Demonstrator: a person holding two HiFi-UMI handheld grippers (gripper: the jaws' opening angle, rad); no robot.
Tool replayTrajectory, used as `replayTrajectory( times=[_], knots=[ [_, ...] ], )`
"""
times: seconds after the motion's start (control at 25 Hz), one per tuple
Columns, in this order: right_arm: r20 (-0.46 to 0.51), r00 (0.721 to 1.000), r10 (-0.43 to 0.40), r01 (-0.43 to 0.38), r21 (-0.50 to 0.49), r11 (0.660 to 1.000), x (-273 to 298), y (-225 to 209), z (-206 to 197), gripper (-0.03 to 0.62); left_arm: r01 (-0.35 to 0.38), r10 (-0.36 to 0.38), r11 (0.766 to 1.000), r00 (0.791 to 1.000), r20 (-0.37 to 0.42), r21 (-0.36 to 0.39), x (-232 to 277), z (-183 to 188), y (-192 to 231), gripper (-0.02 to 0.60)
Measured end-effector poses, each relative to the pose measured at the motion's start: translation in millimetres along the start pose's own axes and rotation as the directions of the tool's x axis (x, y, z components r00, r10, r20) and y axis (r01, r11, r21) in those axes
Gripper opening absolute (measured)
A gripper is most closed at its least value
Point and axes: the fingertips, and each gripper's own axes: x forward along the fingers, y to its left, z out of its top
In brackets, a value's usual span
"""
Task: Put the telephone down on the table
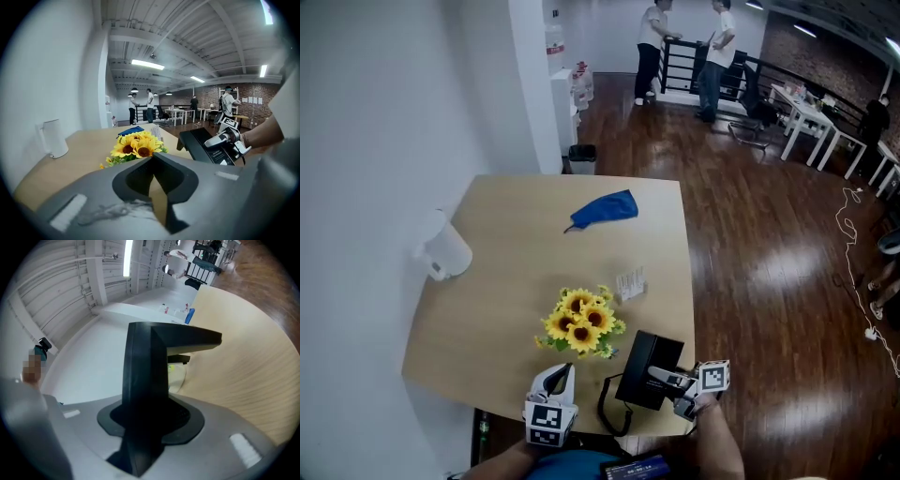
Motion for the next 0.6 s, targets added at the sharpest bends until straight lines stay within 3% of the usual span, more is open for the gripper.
replayTrajectory(
  times=[0.24, 0.6],
  knots=[
    [-0.039, 0.999, 0.004, -0.004, 0.001, 1.0, 12, -26, 3, 0.149, 0.008, -0.008, 1.0, 0.999, -0.036, -0.004, 9, -5, -5, 0.014],
    [-0.077, 0.997, -0.011, 0.014, 0.043, 0.999, 28, -48, -5, 0.149, 0.083, -0.08, 0.996, 0.994, -0.076, 0.044, 15, -9, -16, 0.014]
  ],
)
